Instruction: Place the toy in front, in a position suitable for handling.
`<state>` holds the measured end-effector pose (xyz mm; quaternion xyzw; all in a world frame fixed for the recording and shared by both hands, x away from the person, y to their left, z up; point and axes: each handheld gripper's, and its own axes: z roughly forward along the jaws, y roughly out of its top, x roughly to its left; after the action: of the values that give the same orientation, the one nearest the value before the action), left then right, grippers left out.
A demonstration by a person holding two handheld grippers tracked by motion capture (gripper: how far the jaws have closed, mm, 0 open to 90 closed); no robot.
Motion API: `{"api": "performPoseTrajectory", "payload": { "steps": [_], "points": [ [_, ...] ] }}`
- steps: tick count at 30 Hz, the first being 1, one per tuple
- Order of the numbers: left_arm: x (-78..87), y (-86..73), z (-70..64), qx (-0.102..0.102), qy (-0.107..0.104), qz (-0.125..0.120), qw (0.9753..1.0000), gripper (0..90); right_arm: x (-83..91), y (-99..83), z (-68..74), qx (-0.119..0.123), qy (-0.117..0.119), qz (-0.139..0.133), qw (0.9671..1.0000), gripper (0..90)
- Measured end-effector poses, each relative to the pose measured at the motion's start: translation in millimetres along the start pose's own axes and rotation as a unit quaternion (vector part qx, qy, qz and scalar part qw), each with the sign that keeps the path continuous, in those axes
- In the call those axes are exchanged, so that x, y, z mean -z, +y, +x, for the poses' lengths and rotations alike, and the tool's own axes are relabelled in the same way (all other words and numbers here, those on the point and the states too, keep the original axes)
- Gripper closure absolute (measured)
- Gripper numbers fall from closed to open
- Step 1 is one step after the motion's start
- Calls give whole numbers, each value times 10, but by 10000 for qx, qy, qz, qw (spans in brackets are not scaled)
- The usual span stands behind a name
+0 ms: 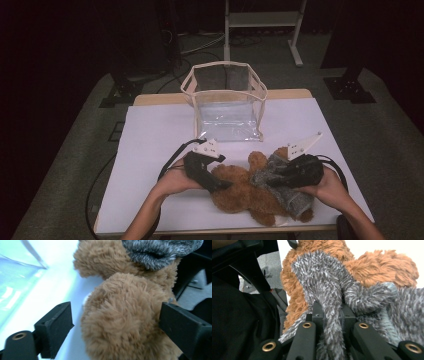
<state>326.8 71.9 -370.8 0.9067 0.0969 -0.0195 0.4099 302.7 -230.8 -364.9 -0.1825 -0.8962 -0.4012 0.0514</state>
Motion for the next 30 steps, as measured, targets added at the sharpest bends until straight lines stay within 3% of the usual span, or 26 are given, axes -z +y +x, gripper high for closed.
{"api": "performPoseTrajectory", "payload": {
  "steps": [4, 8, 10, 14, 16, 20, 24, 30],
  "points": [
    [-171, -12, -6, 66, -327, 244, 9991, 83, -2, -5, -8, -3, 19, -9, 10000, 782],
    [-264, -47, 29, 234, -410, 232, 9986, 23, -7, -3, -11, 9, 13, -7, 10000, 781],
    [-266, -63, 53, 307, -425, 187, 9984, 46, -8, -1, -20, 11, -6, -24, 10000, 781],
    [-197, -62, 29, 10, -171, 227, 9996, 357, -13, 15, -44, -32, -59, -77, 9999, 779],
    [-177, -40, 22, -94, -51, 256, 9996, 432, -9, 29, -66, -61, -87, -127, 9999, 779],
    [-125, 11, 66, -239, 147, 298, 9992, 496, 7, 75, -110, -128, -178, -248, 9995, 778],
    [-61, 59, 154, -245, 389, 389, 9982, 502, -19, 154, -149, -129, -271, -316, 9990, 778],
    [33, 28, 273, -280, 481, 504, 9972, 500, -170, 349, -205, -1, -284, -300, 9991, 777]
  ]
}}
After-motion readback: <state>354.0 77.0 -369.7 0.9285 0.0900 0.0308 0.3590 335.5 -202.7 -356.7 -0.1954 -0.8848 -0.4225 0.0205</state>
